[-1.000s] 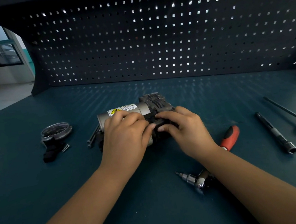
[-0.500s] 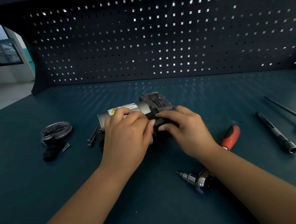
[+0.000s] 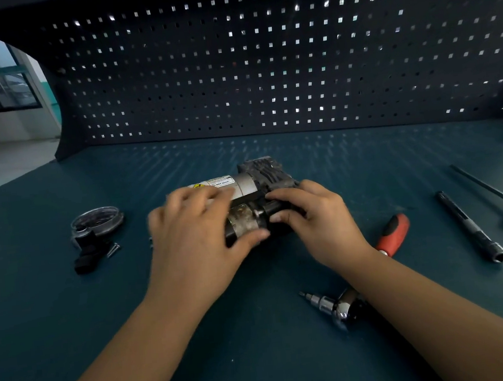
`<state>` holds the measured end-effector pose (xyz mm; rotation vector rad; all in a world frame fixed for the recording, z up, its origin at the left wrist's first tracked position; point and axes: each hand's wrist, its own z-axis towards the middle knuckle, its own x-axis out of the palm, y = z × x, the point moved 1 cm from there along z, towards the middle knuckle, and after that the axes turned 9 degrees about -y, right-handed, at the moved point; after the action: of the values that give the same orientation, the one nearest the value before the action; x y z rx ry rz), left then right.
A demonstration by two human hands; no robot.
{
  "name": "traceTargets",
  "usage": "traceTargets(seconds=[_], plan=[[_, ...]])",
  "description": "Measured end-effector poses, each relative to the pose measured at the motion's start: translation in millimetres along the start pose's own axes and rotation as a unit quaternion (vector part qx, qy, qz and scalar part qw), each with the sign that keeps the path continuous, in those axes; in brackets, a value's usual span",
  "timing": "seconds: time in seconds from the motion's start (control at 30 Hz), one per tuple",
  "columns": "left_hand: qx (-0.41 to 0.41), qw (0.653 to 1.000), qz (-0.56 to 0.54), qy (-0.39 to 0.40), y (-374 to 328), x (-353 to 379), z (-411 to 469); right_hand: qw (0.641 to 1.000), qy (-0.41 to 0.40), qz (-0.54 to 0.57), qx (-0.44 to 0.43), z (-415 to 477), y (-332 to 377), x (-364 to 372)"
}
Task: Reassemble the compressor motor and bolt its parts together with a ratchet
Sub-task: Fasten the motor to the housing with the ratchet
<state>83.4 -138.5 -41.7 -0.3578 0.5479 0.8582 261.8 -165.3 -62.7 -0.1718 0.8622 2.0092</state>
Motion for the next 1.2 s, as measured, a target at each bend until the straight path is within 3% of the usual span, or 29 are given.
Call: traceTargets(seconds=[0.13, 0.23, 0.4, 0.53, 0.67, 0.8, 1.0, 1.2], plan=[[-0.104, 0.990, -0.007, 0.090, 29.8, -8.8, -25.2, 1.000, -0.003, -0.005, 0.000, -0.6, -0.9, 1.1], [-0.104, 0.985, -0.053, 0.131, 34.9, -3.5, -31.8, 1.000, -0.003, -0.009, 0.002, -0.3, -0.7, 2.0], [-0.097, 0.983, -0.143, 0.068, 36.9, 0.8, -27.1, 1.000, 0.012, 0.010, 0.018, 1.2, -1.0, -1.7], [-0.084, 0.983, -0.157, 0.049, 39.8, 4.9, -27.6, 0.992, 0.015, 0.048, 0.115, 2.7, -8.9, -5.7], [-0.081, 0.981, -0.171, 0.033, 40.8, 6.8, -30.8, 0.990, 0.029, 0.043, 0.134, 0.7, -6.3, -9.2], [-0.077, 0.981, -0.175, 0.024, 41.0, 7.6, -30.4, 0.999, -0.007, -0.050, 0.020, -3.4, 8.1, -13.8], [-0.075, 0.980, -0.185, 0.018, 43.0, 10.2, -31.0, 0.989, -0.026, -0.076, -0.125, 2.0, 32.9, -8.6], [-0.064, 0.980, -0.186, 0.004, 43.6, 11.4, -30.8, 0.983, 0.031, -0.131, -0.126, 14.0, 35.9, 2.8]])
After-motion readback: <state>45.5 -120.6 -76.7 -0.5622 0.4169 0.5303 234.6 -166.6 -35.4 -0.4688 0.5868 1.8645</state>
